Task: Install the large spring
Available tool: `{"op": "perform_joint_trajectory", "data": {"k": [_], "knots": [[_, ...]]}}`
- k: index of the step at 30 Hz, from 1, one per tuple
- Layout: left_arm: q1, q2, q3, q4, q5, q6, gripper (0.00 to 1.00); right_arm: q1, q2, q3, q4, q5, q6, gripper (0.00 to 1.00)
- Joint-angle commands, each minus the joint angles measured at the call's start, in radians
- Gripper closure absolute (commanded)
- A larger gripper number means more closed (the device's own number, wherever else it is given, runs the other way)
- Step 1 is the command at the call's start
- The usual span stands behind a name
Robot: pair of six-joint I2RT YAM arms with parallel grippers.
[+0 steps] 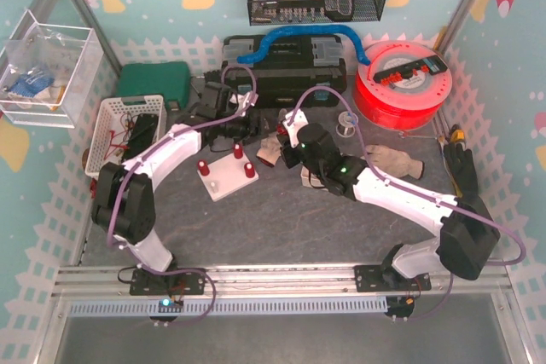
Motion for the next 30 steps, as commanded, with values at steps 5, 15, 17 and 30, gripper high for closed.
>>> {"op": "perform_joint_trajectory", "data": {"k": [5,15,17,30], "knots": [[0.012,-0.142,-0.032,0.141,-0.045,-0.131,0.34,0.016,0.064,-0.001,0.03,0.002,0.024,0.98],[0.0,-0.125,-0.048,0.155,0.029,-0.124,0.41,0.017,0.092,0.032,0.051,-0.007,0.004,0.99],[0.0,-0.115,-0.058,0.144,0.034,-0.126,0.41,0.017,0.092,0.034,0.058,-0.007,0.004,0.99],[0.0,-0.059,-0.061,0.117,0.061,-0.119,0.38,0.023,0.051,0.002,0.126,-0.007,-0.013,0.99]]}}
